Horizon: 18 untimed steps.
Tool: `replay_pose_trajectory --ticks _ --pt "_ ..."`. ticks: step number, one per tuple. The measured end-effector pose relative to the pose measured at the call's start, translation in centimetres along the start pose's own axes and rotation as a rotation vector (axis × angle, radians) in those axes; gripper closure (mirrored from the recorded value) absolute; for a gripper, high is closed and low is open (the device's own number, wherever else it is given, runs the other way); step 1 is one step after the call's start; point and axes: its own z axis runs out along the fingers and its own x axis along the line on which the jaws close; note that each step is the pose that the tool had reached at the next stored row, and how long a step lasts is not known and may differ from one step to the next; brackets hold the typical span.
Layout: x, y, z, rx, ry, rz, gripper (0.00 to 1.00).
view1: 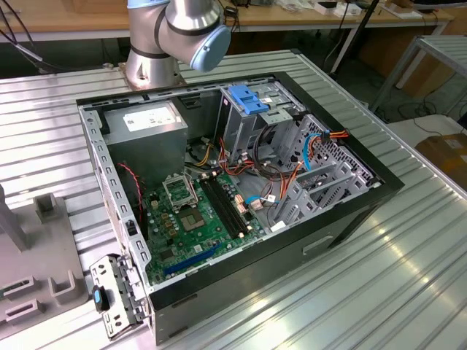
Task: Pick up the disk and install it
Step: 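Pick up the disk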
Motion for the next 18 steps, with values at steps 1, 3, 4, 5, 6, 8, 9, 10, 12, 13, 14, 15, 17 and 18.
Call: replay_pose_trajectory --ticks 1,3,4,5,6,8,9,10,12,13,14,15,17,18 --pt "-0.01 0.00 -0.29 -0.0001 0.0000 0.000 0.63" --pt "-0.03 -0.01 -0.84 0.0000 0.0000 0.000 0.63" --pt "-0.03 -0.02 -1.10 -0.0001 0.0000 0.000 0.63" --pt "-0.04 -0.02 -1.44 -0.0001 0.0000 0.000 0.63" --pt "-0.05 -0.03 -1.73 -0.0001 0.0000 0.000 0.63" --pt "-0.07 -0.04 -2.62 -0.0002 0.0000 0.000 0.63" --pt "-0.09 -0.05 -3.23 0.0000 0.0000 0.000 0.63" --pt "-0.10 -0.06 -3.71 -0.0001 0.0000 0.000 0.63" --pt "-0.13 -0.08 -4.64 0.0000 -0.0001 0.000 0.63" --pt "-0.14 -0.08 -5.01 -0.0001 0.0000 0.000 0.63" --pt "-0.15 -0.09 -5.36 -0.0001 0.0001 0.000 0.63" --pt "-0.16 -0.10 -5.69 0.0001 0.0000 0.000 0.63" --pt "-0.17 -0.11 -6.34 -0.0001 0.0000 0.000 0.63" --pt "-0.18 -0.11 -6.65 -0.0001 0.0000 0.000 0.63"
